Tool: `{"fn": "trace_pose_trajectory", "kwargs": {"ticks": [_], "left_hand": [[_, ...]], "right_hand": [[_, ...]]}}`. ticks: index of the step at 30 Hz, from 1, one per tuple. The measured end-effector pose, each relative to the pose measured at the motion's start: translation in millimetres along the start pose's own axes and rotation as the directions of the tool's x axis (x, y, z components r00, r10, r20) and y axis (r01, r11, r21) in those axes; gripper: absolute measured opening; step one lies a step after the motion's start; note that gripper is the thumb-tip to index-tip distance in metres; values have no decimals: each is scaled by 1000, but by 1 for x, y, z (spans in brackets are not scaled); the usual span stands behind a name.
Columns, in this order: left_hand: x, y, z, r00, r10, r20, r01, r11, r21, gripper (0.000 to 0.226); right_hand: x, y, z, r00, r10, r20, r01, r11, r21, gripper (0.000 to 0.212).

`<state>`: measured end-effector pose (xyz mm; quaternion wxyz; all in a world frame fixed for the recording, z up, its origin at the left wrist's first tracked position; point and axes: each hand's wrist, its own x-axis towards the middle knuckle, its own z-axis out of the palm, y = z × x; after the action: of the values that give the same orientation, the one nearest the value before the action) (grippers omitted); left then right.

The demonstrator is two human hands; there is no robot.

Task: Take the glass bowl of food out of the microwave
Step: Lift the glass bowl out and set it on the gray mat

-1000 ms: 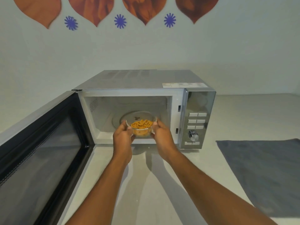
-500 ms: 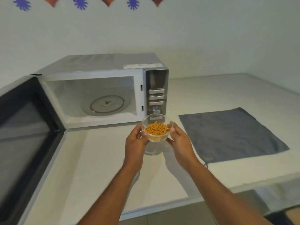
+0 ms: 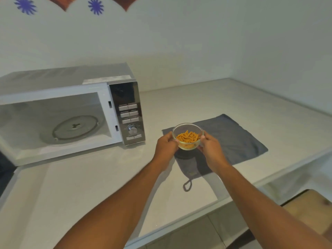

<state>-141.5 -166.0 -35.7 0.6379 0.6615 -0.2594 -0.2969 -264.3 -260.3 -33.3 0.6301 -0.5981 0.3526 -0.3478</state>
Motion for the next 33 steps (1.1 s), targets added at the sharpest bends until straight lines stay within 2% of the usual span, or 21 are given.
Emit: {"fn": "trace_pose_trajectory", "kwargs": {"ticks": [6, 13, 16, 18, 20, 22, 25, 28, 33], "left_hand": [[30, -4, 19, 998, -48, 33, 45, 995, 88, 27], [37, -12, 21, 998, -37, 48, 28, 986, 164, 32], [33, -8, 18, 998, -41, 47, 29, 974, 224, 16], [27, -8, 12, 999, -27, 38, 16, 964, 266, 11], [16, -6, 0, 1000, -9, -5, 11, 960, 278, 39], [2, -4, -16, 996, 37, -77, -17, 967, 253, 44], [-25, -3, -50, 985, 75, -157, -43, 980, 195, 39], [-55, 1, -90, 968, 88, -234, -51, 986, 160, 45], [-114, 7, -169, 907, 122, -403, -89, 991, 101, 41]], "right_hand": [[30, 7, -11, 996, 61, -65, -64, 997, -46, 42], [46, 25, -14, 993, 86, -79, -90, 994, -58, 38], [45, 24, -14, 992, 101, -78, -108, 990, -87, 35], [40, 20, -14, 987, 47, -154, -77, 978, -195, 34], [28, 16, -12, 959, -92, -269, 15, 962, -274, 40], [11, 11, -5, 924, -244, -295, 163, 947, -276, 36], [-20, 5, 26, 914, -365, -179, 321, 918, -233, 18], [-49, 3, 71, 891, -453, 19, 445, 867, -224, 17], [-97, 4, 150, 849, -445, 286, 504, 844, -184, 16]]}}
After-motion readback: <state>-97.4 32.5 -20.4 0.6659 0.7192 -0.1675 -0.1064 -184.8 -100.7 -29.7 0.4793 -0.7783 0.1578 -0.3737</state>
